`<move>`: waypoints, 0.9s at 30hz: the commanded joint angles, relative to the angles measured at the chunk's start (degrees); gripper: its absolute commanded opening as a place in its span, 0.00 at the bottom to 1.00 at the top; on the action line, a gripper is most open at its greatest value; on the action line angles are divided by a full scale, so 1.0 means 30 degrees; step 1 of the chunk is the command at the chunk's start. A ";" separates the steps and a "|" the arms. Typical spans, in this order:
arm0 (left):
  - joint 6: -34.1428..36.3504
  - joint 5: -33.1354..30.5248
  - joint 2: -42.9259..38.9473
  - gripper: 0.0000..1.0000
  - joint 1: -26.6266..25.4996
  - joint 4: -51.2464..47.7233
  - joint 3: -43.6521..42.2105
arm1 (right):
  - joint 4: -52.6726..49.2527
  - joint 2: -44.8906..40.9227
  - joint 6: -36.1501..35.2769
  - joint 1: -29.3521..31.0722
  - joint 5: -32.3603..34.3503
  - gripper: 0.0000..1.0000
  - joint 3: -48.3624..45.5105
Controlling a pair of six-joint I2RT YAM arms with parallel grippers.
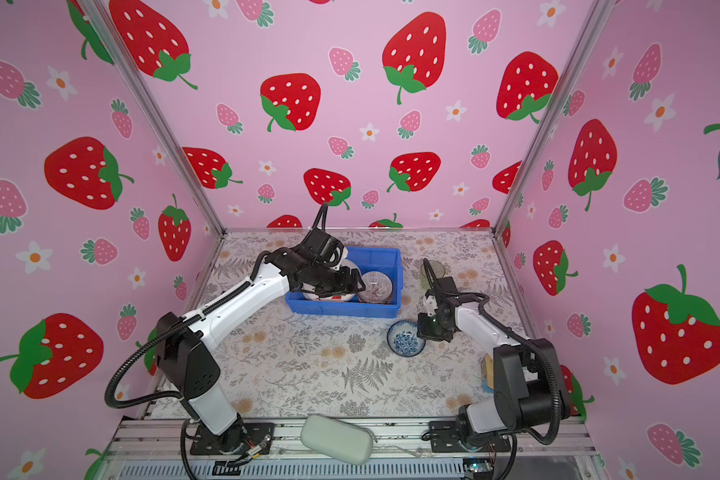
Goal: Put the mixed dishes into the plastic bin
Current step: 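Grip the blue-floral bowl rim with the right gripper while left draws back from the bin, then lift the blue-floral bowl toward the left gripper, grip it with left gripper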
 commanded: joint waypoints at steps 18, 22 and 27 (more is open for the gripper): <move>-0.1098 -0.0527 -0.2004 0.99 -0.0617 0.0892 -0.2428 | 0.0268 0.0054 0.0061 0.0166 0.0184 0.15 -0.0690; -0.1353 -0.0804 -0.2047 0.99 -0.0888 0.0803 -0.2496 | -0.0348 -0.0377 -0.0182 0.0195 0.0429 0.00 -0.0262; -0.2197 -0.1708 -0.1927 0.99 -0.1778 0.0404 -0.2545 | -0.2103 -0.1128 -0.0593 0.0339 0.0867 0.00 0.1005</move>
